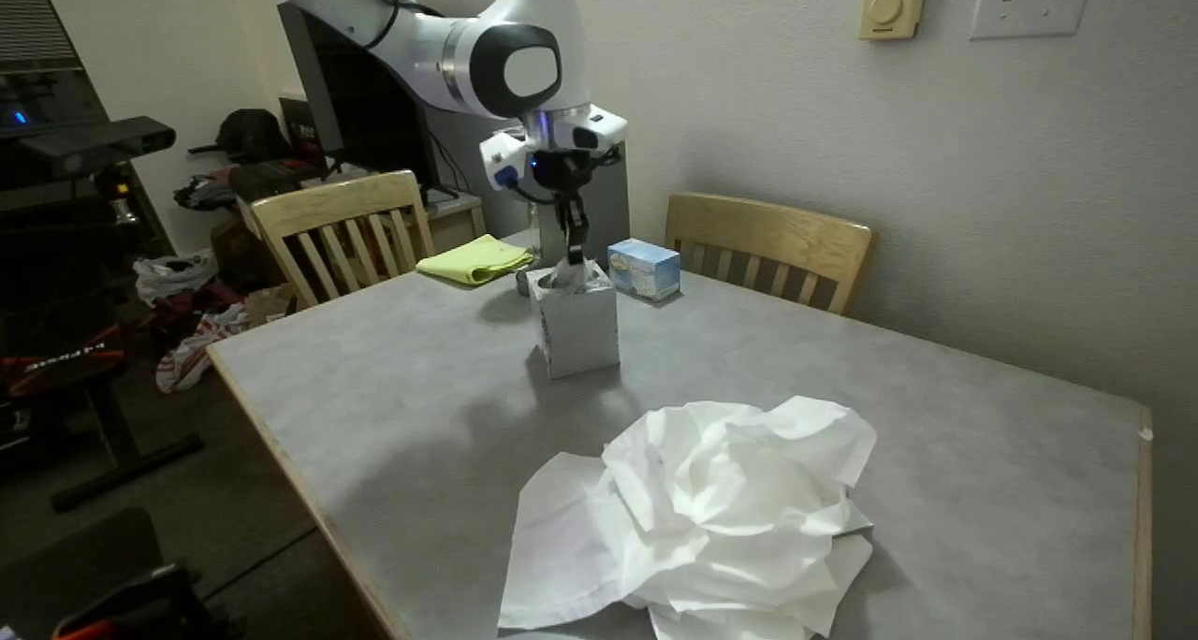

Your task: Take a tissue from the tissue box and put it on the table

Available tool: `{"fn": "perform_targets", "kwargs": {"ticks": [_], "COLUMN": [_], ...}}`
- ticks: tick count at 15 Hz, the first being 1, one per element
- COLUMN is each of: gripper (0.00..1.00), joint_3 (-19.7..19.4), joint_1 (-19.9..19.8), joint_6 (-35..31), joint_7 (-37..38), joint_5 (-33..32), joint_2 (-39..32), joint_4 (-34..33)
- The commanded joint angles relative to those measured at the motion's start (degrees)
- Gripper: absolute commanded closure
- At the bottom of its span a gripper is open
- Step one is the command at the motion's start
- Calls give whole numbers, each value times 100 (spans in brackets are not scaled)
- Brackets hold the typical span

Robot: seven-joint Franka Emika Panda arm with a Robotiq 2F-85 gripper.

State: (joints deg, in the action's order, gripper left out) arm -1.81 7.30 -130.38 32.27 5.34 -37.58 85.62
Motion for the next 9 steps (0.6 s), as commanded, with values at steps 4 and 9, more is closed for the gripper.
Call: {"fn": "perform_targets", "kwargs": {"ticks": [4, 9], "gripper": [100, 100], "joint_3": [-43, -77], "joint_1": [94, 122], "joint_6": [-10, -273], "joint_7": [-150, -107], "joint_5": [-126, -319], "joint_2": [526, 906], "joint_4": [107, 202]}}
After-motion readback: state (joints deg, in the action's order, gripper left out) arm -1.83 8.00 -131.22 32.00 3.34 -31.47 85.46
